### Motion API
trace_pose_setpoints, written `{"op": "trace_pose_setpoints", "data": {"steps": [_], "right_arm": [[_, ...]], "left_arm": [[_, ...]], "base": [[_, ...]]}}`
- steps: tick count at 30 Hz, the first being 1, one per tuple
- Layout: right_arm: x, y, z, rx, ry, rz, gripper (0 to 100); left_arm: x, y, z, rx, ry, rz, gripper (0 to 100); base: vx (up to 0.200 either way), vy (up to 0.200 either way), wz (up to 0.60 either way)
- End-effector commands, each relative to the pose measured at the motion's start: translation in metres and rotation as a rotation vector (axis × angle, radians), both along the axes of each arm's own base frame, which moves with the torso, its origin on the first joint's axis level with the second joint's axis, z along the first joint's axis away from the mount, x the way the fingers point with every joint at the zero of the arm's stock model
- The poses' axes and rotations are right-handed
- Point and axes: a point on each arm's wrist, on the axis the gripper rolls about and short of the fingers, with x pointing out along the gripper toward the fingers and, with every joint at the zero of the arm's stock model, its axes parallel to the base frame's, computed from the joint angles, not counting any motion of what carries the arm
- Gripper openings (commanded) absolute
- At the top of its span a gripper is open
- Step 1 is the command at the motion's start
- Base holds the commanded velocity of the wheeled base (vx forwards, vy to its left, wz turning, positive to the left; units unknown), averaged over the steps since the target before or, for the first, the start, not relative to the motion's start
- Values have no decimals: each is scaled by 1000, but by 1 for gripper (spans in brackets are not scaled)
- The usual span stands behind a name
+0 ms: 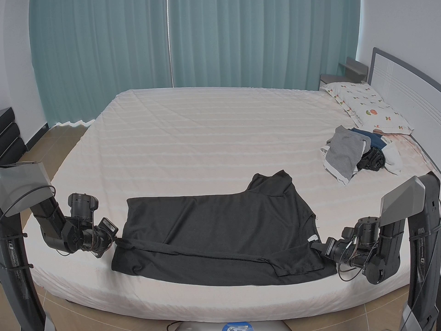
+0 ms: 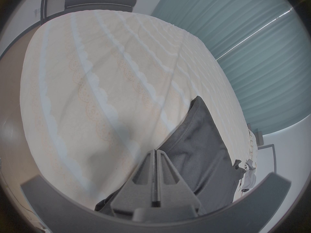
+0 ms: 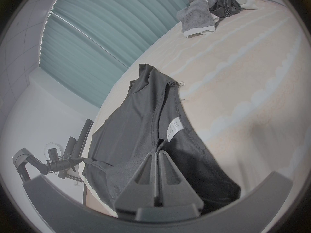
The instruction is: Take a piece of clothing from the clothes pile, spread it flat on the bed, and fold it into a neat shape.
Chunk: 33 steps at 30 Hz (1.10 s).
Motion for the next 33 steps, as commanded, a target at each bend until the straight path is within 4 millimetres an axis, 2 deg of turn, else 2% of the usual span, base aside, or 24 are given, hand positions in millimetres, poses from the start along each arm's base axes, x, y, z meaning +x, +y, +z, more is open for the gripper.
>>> {"op": "trace_pose_setpoints", "data": {"steps": [1,9,16,33], "right_arm": [[4,-6,8,9,-34,-21,0],[9,-13,24,64,-64,-79,0],[21,-16,26,87,-97,-108,0],[25,-15,5,69,-61,-115,0]], "left_arm": [[0,0,0,0,0,0,0],[0,0,-1,0,1,0,0],[1,-1,-2,6,4,-9,0],[2,-1,-2,13,3,-14,0]], "base": [[0,0,0],[0,0,0],[0,0,0],[0,0,0]]}}
